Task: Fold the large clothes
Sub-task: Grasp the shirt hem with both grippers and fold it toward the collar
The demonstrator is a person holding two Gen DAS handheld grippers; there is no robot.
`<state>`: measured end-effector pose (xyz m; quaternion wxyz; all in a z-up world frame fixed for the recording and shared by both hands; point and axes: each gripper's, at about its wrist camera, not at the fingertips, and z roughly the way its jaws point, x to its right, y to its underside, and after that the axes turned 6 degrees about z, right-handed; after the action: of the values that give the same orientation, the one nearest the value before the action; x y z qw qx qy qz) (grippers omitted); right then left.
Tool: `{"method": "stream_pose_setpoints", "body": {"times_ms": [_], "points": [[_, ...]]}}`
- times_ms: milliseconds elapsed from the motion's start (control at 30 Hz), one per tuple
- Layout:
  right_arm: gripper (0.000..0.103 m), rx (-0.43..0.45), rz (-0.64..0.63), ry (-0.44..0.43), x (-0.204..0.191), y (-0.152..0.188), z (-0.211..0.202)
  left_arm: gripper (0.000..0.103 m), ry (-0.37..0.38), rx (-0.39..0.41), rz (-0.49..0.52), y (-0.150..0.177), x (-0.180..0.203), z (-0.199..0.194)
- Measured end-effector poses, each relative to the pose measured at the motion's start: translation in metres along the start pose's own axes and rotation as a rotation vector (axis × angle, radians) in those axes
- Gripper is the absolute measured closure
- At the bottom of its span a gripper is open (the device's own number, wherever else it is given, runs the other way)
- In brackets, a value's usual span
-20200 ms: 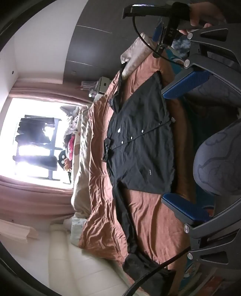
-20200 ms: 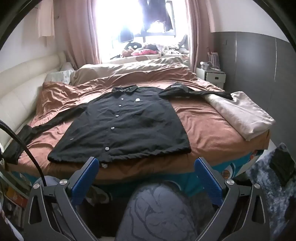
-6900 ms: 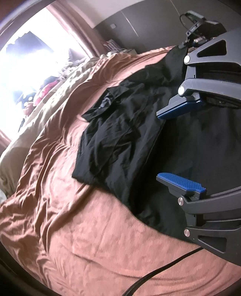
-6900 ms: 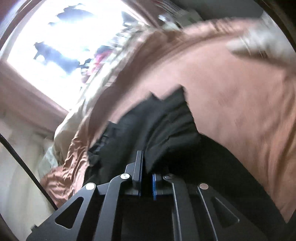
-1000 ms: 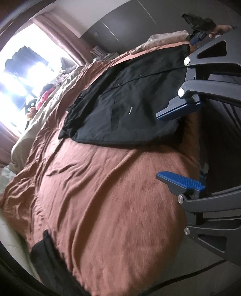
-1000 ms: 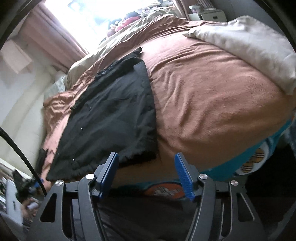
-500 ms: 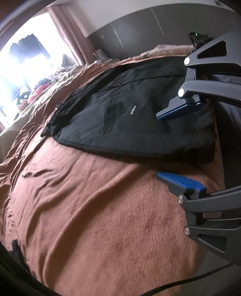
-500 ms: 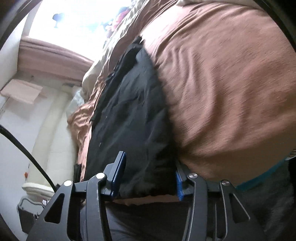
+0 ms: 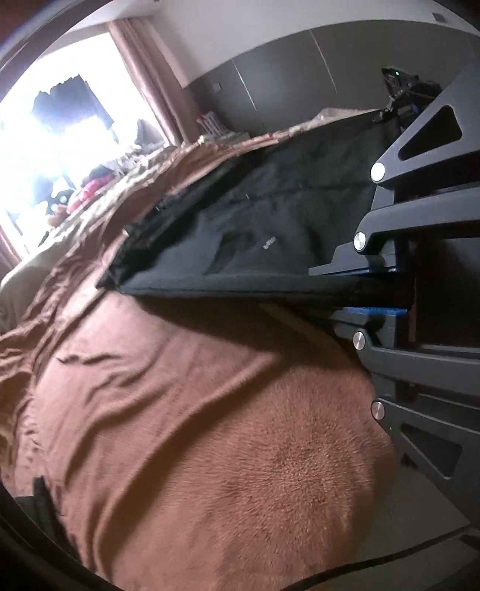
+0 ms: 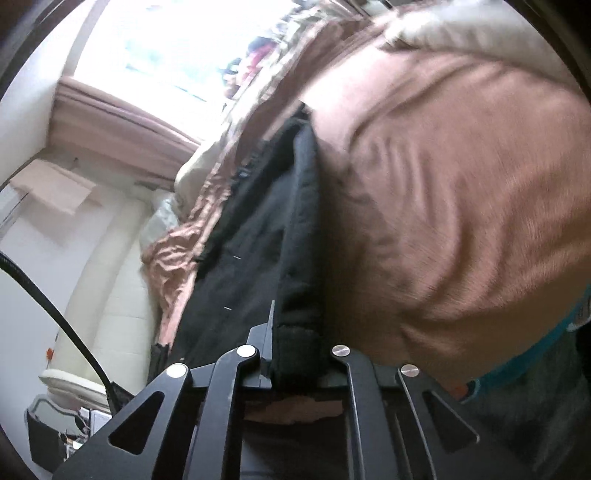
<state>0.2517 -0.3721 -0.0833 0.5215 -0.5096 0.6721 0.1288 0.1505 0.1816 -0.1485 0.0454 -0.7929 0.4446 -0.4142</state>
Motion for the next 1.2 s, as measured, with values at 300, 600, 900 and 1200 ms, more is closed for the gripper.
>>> {"method": "stream_pose_setpoints", "body": {"times_ms": [300, 600, 900, 1200], "points": [[0.096, 0.032, -0.056, -0.102, -0.033, 0.020, -0.057, 0.092, 0.081, 0.091, -0.012, 0.013, 0.014, -0.067], [0.096, 0.101, -0.131, -0.229, -0.058, 0.033, -0.128, 0.092, 0.169, 0.257, 0.027, 0.013, 0.060, -0.157], [0.096, 0.138, -0.201, -0.332, -0.084, 0.042, -0.172, 0.092, 0.230, 0.420, 0.058, 0.018, 0.089, -0.245], [0.096, 0.143, -0.245, -0.307, -0.075, 0.040, -0.147, 0.092, 0.230, 0.425, 0.104, 0.025, 0.092, -0.262]]}}
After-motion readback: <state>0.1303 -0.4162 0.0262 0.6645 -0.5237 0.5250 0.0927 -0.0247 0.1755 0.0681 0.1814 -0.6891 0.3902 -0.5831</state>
